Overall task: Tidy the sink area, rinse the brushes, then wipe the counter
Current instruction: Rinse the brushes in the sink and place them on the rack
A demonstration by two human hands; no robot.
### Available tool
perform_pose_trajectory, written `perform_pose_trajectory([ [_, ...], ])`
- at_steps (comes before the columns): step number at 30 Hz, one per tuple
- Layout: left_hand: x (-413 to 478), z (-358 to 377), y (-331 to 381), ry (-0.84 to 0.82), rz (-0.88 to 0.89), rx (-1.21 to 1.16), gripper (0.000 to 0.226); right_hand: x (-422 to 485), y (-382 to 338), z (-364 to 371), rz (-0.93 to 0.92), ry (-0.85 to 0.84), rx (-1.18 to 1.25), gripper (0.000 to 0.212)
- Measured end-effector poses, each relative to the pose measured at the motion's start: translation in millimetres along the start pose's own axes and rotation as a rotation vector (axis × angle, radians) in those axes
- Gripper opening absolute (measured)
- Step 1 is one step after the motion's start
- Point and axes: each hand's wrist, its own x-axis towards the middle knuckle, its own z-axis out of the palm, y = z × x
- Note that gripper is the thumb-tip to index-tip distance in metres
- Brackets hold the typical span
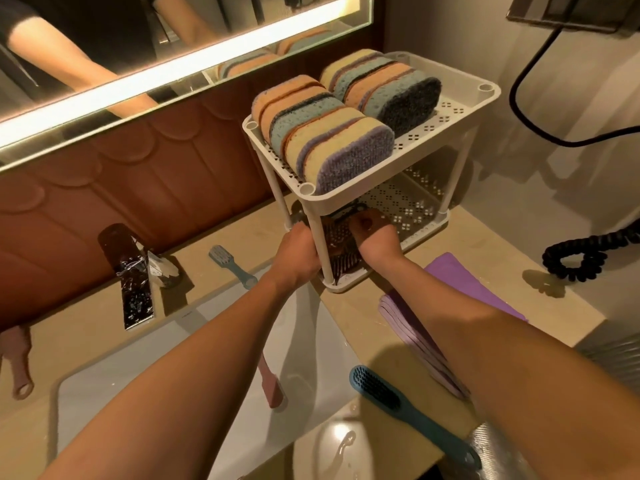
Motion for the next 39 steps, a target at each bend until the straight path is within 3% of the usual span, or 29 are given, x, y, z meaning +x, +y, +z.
perform_pose_trajectory([
  [6,-1,9,-11,-0.037,-0.054,0.118,0.035,19,-2,-11,-0.047,0.112,-0.042,0.024],
  [11,-5,15,-24,-0.095,-0.057,0.237,0.031,25,-22,-23,-0.299,0.135,-0.187,0.026],
  [13,-6,17,-27,-0.087,-0.043,0.266,0.031,26,-28,-24,-0.338,0.044,-0.296,0.029],
  [16,-8,18,-29,-0.084,-0.035,0.282,0.032,25,-34,-26,-0.321,-0.113,-0.398,0.050],
  [20,-11,21,-31,-0.076,-0.015,0.275,0.034,17,-47,-25,-0.481,-0.239,-0.720,0.033],
  [23,-10,21,-32,-0.079,-0.008,0.288,0.034,19,-41,-13,-0.737,-0.305,-0.912,0.038],
  [25,-10,22,-34,-0.071,-0.001,0.366,0.036,21,-32,-6,-0.750,-0.421,-0.973,0.039],
  [29,-14,25,-39,-0.035,-0.075,0.399,0.051,15,-7,-11,-0.784,-0.518,-1.038,0.048],
  [32,-20,28,-34,-0.034,-0.096,0.373,0.049,-6,-7,-19,-0.884,-0.528,-1.043,0.047],
  [39,-27,31,-25,-0.120,-0.136,0.283,0.046,-22,-3,-28,-0.768,-0.571,-0.940,0.042],
])
